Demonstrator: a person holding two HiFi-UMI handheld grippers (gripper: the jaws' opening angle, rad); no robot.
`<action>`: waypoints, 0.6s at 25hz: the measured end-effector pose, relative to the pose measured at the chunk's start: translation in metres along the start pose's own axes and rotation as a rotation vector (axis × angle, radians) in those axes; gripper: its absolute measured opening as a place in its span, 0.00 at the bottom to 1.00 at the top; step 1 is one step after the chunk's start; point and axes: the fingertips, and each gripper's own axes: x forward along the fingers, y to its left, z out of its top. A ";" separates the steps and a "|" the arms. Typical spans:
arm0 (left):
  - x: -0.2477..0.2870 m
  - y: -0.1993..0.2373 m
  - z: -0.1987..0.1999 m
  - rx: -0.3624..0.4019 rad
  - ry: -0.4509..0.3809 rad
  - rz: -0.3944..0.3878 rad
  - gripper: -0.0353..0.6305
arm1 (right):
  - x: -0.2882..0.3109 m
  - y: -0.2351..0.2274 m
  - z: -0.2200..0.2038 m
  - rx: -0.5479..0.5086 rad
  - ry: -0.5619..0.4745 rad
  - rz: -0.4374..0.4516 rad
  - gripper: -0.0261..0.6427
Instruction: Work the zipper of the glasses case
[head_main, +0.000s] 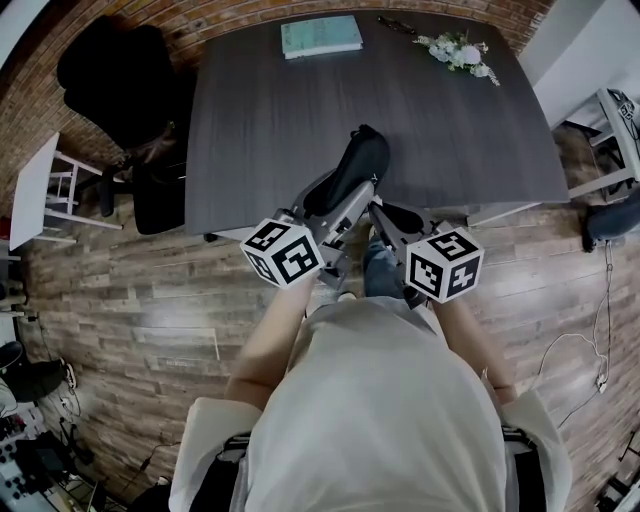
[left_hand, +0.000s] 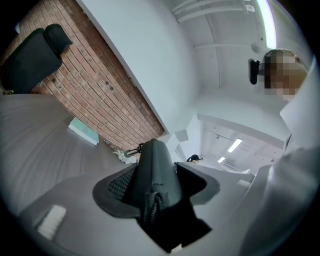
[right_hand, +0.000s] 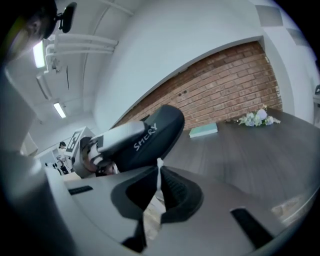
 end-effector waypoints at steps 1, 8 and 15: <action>0.003 0.000 -0.001 0.004 0.008 -0.002 0.43 | 0.000 0.002 -0.004 0.000 0.005 0.002 0.06; 0.011 0.002 -0.004 -0.036 -0.004 -0.016 0.43 | 0.002 0.030 -0.022 -0.044 0.054 0.097 0.05; 0.016 -0.001 -0.009 -0.043 0.016 -0.048 0.43 | 0.003 0.048 -0.027 -0.065 0.129 0.239 0.05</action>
